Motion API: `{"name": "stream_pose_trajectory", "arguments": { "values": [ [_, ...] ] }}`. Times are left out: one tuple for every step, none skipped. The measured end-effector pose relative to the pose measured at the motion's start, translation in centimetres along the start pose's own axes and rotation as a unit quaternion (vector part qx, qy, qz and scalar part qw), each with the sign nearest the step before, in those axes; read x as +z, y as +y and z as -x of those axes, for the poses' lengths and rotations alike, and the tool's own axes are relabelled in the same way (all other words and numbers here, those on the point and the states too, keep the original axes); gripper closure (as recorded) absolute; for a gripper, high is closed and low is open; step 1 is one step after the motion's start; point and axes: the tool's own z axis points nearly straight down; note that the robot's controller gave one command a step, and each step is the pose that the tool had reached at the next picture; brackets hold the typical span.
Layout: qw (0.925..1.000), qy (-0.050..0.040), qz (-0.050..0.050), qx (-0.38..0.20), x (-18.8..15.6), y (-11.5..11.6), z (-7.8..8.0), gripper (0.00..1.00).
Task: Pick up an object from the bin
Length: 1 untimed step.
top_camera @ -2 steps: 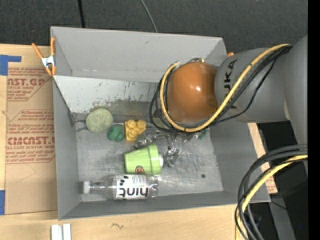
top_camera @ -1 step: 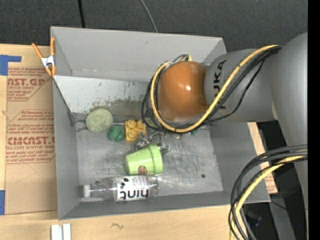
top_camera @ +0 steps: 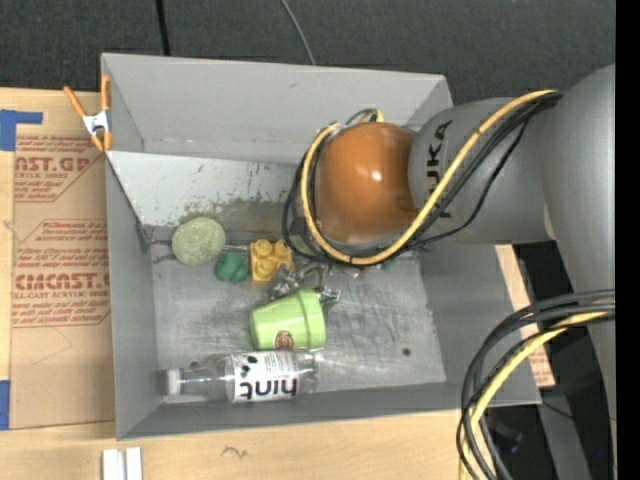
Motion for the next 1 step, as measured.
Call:
{"name": "stream_pose_trajectory", "arguments": {
  "values": [
    [1.0000, -0.0014, 0.002, -0.006, -2.92, 0.51, -2.56, 1.00]
  ]
}}
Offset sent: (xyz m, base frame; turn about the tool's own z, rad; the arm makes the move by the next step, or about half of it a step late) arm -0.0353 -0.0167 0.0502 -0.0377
